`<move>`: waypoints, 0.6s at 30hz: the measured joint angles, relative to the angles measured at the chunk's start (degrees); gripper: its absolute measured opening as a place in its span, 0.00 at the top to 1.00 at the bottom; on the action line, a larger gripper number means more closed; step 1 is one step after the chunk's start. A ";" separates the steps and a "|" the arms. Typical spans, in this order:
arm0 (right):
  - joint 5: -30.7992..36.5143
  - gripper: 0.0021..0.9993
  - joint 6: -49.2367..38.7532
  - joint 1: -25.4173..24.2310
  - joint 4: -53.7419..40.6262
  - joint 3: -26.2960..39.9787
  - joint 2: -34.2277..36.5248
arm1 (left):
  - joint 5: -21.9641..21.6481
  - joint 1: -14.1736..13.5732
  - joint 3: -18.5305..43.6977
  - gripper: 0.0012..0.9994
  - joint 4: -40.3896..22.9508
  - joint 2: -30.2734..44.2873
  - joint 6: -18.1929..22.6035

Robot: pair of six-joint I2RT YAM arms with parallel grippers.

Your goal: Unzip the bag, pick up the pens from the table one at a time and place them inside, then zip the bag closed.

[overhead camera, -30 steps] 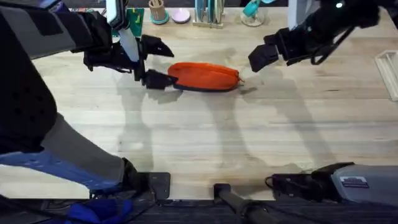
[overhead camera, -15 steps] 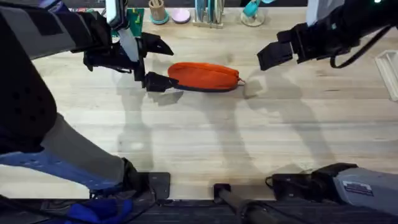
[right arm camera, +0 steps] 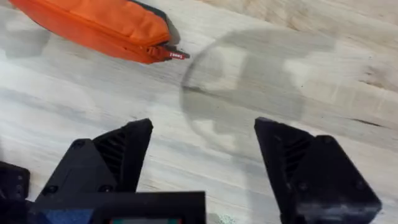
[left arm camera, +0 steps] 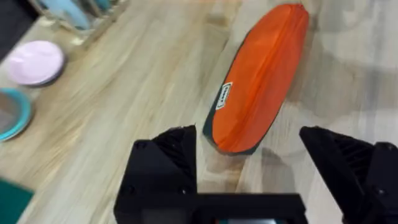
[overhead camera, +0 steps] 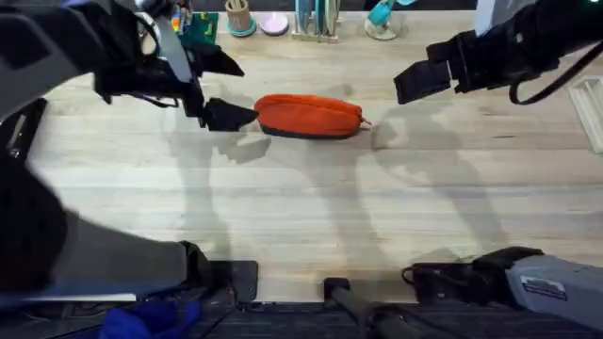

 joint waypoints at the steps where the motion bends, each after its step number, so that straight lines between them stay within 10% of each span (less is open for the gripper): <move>1: -0.07 0.00 0.00 0.00 0.00 0.00 0.00 | -0.93 0.00 0.00 0.00 0.00 -1.61 -1.57; 18: -5.40 0.00 0.00 0.00 -6.41 0.27 0.00 | -17.72 -0.04 0.00 0.00 -9.95 -25.24 -31.75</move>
